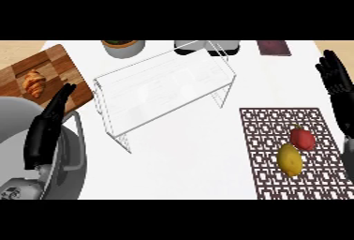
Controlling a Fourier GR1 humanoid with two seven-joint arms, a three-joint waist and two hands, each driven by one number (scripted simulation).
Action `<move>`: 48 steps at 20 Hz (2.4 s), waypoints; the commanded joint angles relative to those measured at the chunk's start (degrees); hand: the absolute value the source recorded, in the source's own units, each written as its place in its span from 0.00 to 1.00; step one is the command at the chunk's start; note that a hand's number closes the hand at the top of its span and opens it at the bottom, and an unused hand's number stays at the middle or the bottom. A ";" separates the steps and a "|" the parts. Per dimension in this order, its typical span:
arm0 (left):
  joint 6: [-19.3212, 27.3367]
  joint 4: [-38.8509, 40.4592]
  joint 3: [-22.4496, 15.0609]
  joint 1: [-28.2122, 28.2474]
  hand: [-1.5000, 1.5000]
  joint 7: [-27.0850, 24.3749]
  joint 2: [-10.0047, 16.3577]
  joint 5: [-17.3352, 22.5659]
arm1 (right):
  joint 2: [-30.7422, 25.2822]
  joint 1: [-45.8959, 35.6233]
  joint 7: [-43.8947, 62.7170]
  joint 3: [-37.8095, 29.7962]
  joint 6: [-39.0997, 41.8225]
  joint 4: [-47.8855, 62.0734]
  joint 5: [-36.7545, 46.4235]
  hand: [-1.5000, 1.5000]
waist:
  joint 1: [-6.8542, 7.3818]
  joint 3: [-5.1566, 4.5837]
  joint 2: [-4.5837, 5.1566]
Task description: Pick the lemon from the placemat and place it in the tiered shelf
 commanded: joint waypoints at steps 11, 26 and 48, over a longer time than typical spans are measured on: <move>-11.60 -1.78 3.10 17.01 0.50 9.20 0.94 15.44 | 2.00 26.10 7.25 -19.24 -21.28 3.91 1.42 0.00 | -7.40 0.53 2.42; -14.46 -5.09 5.42 15.02 0.50 14.43 3.69 16.01 | -3.03 39.86 11.62 -11.83 -5.97 -16.21 0.39 0.00 | -5.34 -0.03 3.08; -11.82 -4.53 -0.32 10.12 0.50 15.52 3.59 14.45 | -8.23 33.47 59.86 0.58 -13.88 -30.49 16.55 0.00 | -0.58 0.15 3.91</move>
